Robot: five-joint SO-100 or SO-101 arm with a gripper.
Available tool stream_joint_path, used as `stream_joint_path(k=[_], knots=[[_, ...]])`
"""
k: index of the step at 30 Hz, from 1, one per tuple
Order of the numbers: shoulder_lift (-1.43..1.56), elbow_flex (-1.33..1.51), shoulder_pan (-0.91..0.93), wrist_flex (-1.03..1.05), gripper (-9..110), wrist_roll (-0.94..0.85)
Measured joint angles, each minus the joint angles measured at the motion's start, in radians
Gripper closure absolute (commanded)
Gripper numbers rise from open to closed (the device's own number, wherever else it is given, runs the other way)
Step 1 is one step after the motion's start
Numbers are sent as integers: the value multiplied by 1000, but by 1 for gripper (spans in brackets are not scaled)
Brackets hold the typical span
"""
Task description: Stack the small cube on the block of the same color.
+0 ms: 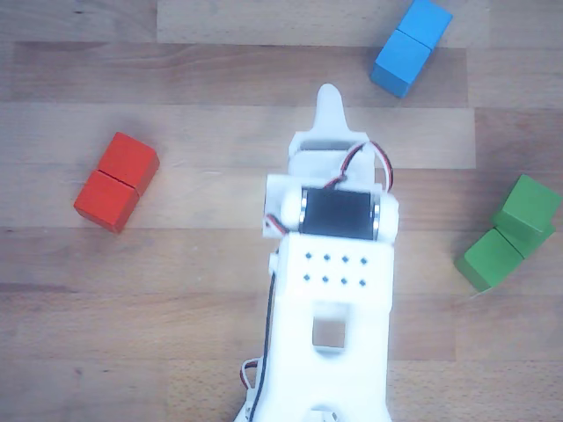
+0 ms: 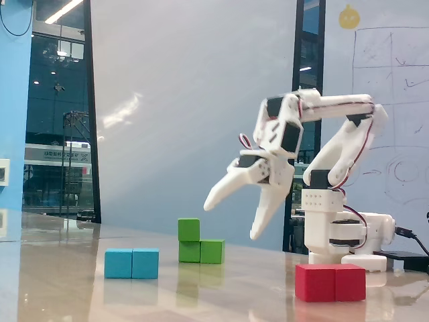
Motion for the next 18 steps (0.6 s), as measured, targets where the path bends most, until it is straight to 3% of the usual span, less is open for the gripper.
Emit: stream_joint_path(k=[15, 18], knots=[[459, 359, 0, -110, 100, 0], [531, 394, 0, -110, 102, 0]])
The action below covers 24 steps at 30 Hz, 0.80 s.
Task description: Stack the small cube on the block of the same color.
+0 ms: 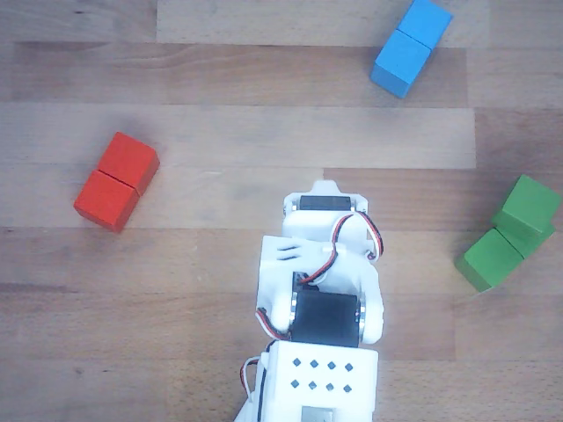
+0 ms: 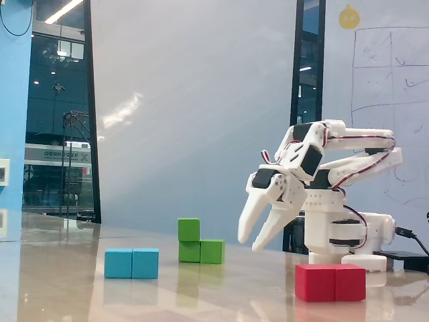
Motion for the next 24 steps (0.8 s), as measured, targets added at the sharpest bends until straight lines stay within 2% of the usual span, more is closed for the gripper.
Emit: stream_joint_path(k=[7, 16, 24], knots=[[195, 64, 0, 48, 102, 0], [466, 74, 0, 298, 101, 0], [497, 92, 0, 325, 102, 3]])
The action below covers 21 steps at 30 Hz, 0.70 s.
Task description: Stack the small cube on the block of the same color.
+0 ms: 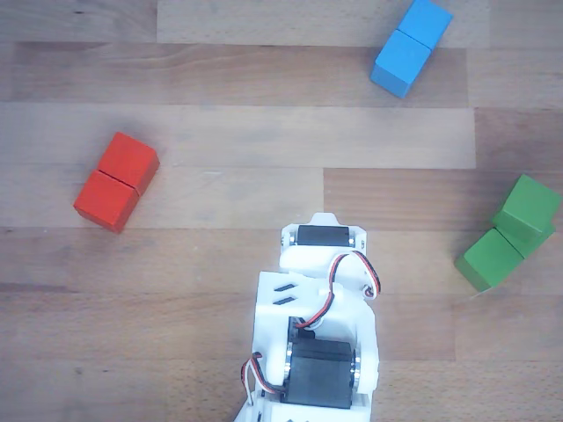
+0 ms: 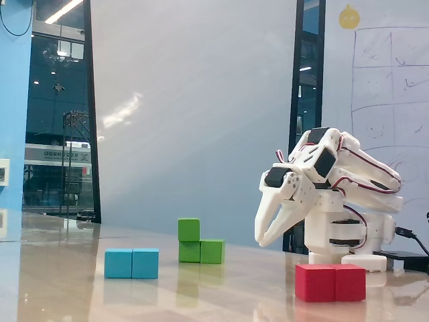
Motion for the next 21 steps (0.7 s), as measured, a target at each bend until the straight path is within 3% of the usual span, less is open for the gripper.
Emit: stream_joint_path(k=[21], knots=[[0, 8, 0, 0, 101, 5]])
